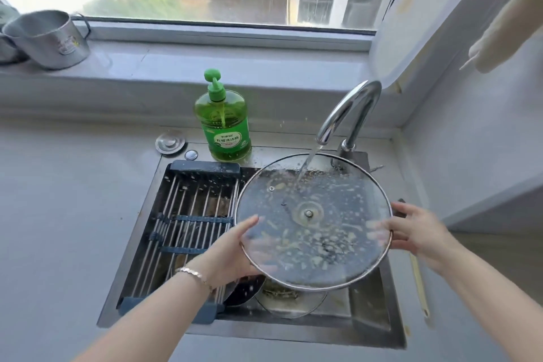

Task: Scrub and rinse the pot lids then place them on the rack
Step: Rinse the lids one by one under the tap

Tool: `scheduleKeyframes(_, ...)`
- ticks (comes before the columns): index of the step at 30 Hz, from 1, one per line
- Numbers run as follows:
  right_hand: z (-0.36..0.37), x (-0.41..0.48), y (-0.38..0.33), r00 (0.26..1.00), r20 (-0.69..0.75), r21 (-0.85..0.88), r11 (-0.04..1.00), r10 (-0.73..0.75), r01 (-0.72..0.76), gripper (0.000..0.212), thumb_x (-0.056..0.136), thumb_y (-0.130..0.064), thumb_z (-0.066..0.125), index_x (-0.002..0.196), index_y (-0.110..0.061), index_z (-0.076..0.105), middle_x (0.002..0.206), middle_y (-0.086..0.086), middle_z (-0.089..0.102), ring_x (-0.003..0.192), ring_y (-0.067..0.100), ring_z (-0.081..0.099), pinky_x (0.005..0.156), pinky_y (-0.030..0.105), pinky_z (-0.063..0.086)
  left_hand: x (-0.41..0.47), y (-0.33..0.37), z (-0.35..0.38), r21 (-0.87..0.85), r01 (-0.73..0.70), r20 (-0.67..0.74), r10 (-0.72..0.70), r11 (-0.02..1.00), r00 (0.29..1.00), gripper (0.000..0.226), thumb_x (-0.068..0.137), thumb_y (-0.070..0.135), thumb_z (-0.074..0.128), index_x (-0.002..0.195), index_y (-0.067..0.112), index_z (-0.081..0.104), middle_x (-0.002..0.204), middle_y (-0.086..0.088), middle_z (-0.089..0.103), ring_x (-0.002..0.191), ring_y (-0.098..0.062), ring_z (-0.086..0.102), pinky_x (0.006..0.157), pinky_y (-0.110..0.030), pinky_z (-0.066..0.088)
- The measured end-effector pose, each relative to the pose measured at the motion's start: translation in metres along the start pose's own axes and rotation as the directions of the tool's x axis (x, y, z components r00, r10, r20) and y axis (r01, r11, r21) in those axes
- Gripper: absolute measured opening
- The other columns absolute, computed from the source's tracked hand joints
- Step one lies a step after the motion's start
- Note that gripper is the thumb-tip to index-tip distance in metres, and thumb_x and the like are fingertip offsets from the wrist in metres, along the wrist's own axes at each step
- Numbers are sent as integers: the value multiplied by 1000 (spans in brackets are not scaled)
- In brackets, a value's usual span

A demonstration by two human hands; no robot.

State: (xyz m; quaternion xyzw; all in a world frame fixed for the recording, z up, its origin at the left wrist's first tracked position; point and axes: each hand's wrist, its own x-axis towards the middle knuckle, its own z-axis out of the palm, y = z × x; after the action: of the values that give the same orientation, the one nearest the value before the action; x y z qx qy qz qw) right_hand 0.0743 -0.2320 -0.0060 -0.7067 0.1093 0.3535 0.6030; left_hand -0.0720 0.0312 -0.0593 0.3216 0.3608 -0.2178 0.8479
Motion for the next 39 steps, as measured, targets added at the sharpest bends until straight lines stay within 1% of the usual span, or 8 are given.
scheduleKeyframes(5, 34, 21, 23, 989, -59, -401, 910, -139, 104, 31, 90, 4, 44, 114, -11, 58, 84, 8, 73, 73, 24, 69, 68, 40, 57, -10, 7, -12, -206, -112, 147, 143, 972, 979, 53, 88, 12, 42, 135, 38, 44, 123, -36, 54, 108, -56, 54, 73, -64, 52)
scheduleKeyframes(8, 60, 43, 36, 949, -48, -963, 268, -310, 39, 57, 98, -30, 35, 148, -8, 17, 150, 20, 25, 138, 31, 25, 111, 40, 24, -12, 9, -11, -133, -173, 112, 188, 976, 976, 71, 80, -6, 39, 136, 39, 41, 118, -38, 56, 102, -57, 56, 75, -64, 49)
scheduleKeyframes(10, 88, 55, 36, 947, 55, -989, 115, -316, 96, 66, 99, -45, 21, 149, -10, -4, 156, 18, -11, 144, 30, -11, 116, 41, -3, -14, 12, -8, -77, -197, 115, 205, 977, 972, 84, 73, -16, 34, 134, 41, 40, 114, -39, 58, 98, -57, 59, 70, -60, 53)
scheduleKeyframes(19, 147, 44, 44, 691, 662, -725, -13, -289, 689, 77, 79, -68, -5, 143, -25, -18, 151, -5, -29, 137, 5, -30, 113, 28, -18, -21, 25, -14, 45, -224, 193, 211, 974, 958, 96, 59, -15, 41, 132, 46, 42, 115, -36, 59, 106, -54, 56, 71, -55, 56)
scheduleKeyframes(24, 123, 61, 43, 825, 478, -862, 20, -302, 506, 78, 78, -68, -12, 138, -20, -24, 147, 0, -30, 139, 12, -26, 115, 31, -14, -25, 20, -13, 24, -198, 171, 192, 980, 966, 98, 58, -16, 39, 132, 48, 41, 114, -37, 58, 101, -57, 57, 67, -55, 57)
scheduleKeyframes(29, 140, 46, 49, 686, 676, -712, 2, -269, 702, 70, 83, -62, -5, 142, -25, -17, 150, -6, -25, 138, 5, -26, 114, 27, -16, -21, 24, -12, 32, -193, 171, 185, 981, 968, 94, 61, -16, 39, 133, 44, 41, 113, -39, 58, 98, -55, 60, 68, -53, 57)
scheduleKeyframes(33, 145, 56, 41, 789, 516, -831, 30, -333, 556, 80, 78, -69, -6, 140, -22, -24, 148, -2, -32, 138, 12, -28, 115, 34, -16, -24, 21, -10, 57, -158, 190, 144, 986, 971, 93, 62, -16, 38, 133, 44, 40, 113, -39, 58, 100, -56, 58, 67, -53, 57)
scheduleKeyframes(39, 177, 68, 22, 693, 592, -756, 13, -412, 654, 74, 82, -66, -4, 140, -22, -21, 148, -4, -29, 138, 9, -26, 116, 32, -14, -26, 18, -5, 95, -156, 223, 132, 983, 966, 93, 62, -17, 38, 135, 41, 37, 114, -39, 57, 103, -58, 56, 71, -55, 56)
